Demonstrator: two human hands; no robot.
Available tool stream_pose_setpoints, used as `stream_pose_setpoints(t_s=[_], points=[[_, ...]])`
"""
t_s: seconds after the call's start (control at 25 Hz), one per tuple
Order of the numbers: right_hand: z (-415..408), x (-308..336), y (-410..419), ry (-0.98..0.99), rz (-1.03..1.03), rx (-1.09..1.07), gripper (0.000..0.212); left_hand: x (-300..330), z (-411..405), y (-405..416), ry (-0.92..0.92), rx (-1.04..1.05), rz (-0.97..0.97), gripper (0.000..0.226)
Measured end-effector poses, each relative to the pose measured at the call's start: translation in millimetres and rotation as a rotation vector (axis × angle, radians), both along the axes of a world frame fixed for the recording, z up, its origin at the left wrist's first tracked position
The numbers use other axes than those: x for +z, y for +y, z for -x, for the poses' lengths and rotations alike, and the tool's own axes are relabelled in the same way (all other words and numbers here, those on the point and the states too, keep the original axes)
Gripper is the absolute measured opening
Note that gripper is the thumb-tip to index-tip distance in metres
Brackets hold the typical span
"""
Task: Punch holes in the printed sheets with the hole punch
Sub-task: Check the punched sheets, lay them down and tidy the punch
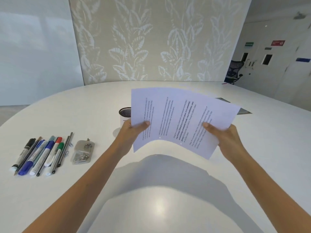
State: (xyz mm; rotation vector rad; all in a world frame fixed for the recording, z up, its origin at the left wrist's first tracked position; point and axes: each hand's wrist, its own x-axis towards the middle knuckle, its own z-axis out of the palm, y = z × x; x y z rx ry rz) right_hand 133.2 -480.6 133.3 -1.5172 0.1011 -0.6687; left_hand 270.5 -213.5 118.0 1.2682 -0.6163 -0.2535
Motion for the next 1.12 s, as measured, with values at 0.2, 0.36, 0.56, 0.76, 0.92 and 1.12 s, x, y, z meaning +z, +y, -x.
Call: stream_pose_setpoints(t_s=[0.2,0.36,0.56,0.76,0.92,1.12], points=[[-1,-35,7,0.149,-0.076,-0.022,0.035,-23,3,1,0.027,-0.090,-0.127,0.024],[-5,-28,4,0.095,-0.081,-0.035,0.034,-18,-1,-4,0.020,-0.086,-0.088,0.023],[-4,-46,2,0.131,-0.169,-0.036,0.036,-26,-8,-3,0.082,-0.078,-0.111,0.026],[-5,-39,-3,0.062,-0.092,-0.267,0.055,-17,-10,-6,0.003,0.086,-0.248,0.022],[-3,28,-26,-0.023,0.476,-0.515,0.086,26,-19,-7,-0.186,-0.009,-0.370,0.026],[0,76,-35,0.203,0.881,-0.253,0.027,57,-22,-12,-0.201,-0.195,-0.451,0.026]])
